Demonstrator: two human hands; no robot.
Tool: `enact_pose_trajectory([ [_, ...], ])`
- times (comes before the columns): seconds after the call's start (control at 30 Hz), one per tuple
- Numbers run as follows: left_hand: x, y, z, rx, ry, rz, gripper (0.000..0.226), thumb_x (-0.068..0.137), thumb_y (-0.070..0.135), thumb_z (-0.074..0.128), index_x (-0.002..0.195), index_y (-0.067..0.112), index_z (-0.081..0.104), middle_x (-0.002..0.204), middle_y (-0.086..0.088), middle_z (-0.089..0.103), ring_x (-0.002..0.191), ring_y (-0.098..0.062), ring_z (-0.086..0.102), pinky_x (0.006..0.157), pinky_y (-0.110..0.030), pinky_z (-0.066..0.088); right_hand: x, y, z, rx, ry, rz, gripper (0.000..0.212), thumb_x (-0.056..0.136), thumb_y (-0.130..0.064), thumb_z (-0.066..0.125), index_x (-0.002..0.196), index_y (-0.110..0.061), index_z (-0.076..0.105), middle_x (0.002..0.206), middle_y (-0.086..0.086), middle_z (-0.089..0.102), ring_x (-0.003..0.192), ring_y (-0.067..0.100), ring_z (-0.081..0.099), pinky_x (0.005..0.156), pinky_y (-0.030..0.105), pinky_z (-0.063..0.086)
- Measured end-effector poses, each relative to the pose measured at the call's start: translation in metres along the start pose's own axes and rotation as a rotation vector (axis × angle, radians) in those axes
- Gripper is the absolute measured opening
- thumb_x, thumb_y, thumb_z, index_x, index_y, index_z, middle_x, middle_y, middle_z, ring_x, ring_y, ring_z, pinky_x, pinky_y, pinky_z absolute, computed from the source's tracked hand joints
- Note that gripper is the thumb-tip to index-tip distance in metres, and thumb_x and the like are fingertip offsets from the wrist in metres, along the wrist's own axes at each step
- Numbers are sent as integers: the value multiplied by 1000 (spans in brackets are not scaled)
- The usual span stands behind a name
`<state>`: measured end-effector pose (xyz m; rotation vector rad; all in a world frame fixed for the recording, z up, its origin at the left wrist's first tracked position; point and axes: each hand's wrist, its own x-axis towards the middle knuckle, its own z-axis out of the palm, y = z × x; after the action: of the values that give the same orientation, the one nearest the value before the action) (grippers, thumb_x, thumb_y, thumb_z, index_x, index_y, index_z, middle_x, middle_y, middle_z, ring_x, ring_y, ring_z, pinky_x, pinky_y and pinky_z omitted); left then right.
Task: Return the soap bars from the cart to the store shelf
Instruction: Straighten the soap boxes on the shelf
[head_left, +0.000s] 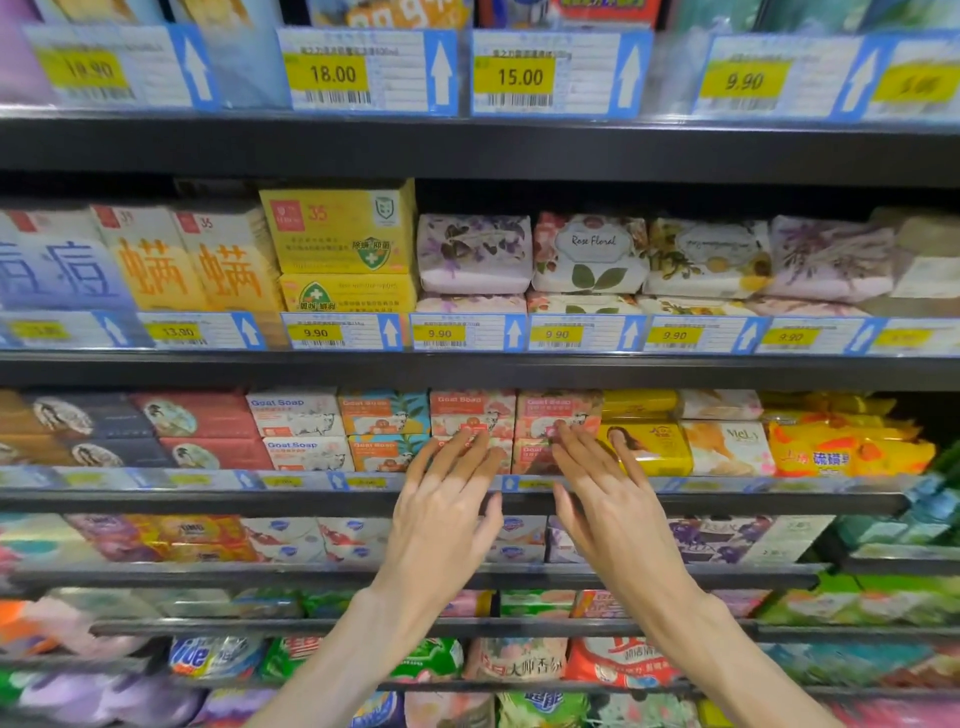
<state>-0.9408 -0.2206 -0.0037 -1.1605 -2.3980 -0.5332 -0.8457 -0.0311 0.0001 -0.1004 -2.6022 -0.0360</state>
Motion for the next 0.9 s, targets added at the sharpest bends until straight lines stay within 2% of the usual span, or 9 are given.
enact_pose_trajectory([
  [0.1,0,-5,-8,-80,84,26,36,96,23,56,131,19,62,138,4,59,137,-17,44,117,-45,31,0,-2,-8,112,71,-39,39,97,-21,54,135,-12,57,141,4,56,136,18,47,118,42,30],
  [0.2,11,-18,-21,-45,174,29,36,92,11,61,127,11,63,133,-2,60,132,-25,46,113,-48,34,15,-9,-17,144,104,-102,39,97,-18,54,136,-13,55,137,3,57,132,22,48,115,40,34],
  [0.27,22,-28,-28,29,173,11,41,88,10,64,129,9,61,130,-7,59,125,-30,49,111,-48,36,31,-18,-20,83,118,-105,38,95,-19,55,133,-13,57,132,4,59,126,25,50,112,38,35],
  [0.37,35,-42,-30,142,124,-47,38,91,15,64,128,9,61,124,-9,61,117,-32,51,104,-46,40,54,-32,-24,-15,109,-29,34,91,-20,60,125,-14,60,118,4,62,109,26,56,97,34,39],
  [0.5,46,-54,-27,220,156,-44,12,92,16,68,101,9,70,101,-12,69,92,-37,60,92,-51,41,76,-37,-22,-68,-16,64,28,82,-17,74,108,-13,68,99,9,68,89,34,64,81,41,51],
  [0.57,50,-56,-29,216,171,-28,5,88,13,73,86,9,70,86,-12,69,77,-36,62,82,-50,47,87,-38,-25,-51,-117,105,25,91,-25,67,113,-14,68,106,12,69,97,39,65,90,46,49],
  [0.67,52,-56,-32,204,159,-34,10,81,9,80,79,11,70,74,-9,67,65,-34,61,70,-43,50,100,-36,-23,-57,-291,217,36,104,-39,39,135,-27,54,135,6,58,126,36,51,107,43,34],
  [0.8,49,-56,-31,167,162,-61,6,85,12,77,84,12,72,78,-7,68,71,-32,62,75,-42,48,98,-33,-19,-67,-293,214,37,106,-38,35,139,-31,50,140,4,55,129,34,48,107,40,33],
  [0.9,46,-55,-27,178,181,-70,16,88,15,74,103,14,73,98,-6,70,92,-33,62,90,-44,41,95,-35,-19,-18,-191,197,29,99,-31,55,126,-25,65,123,9,66,113,40,60,97,45,43],
])
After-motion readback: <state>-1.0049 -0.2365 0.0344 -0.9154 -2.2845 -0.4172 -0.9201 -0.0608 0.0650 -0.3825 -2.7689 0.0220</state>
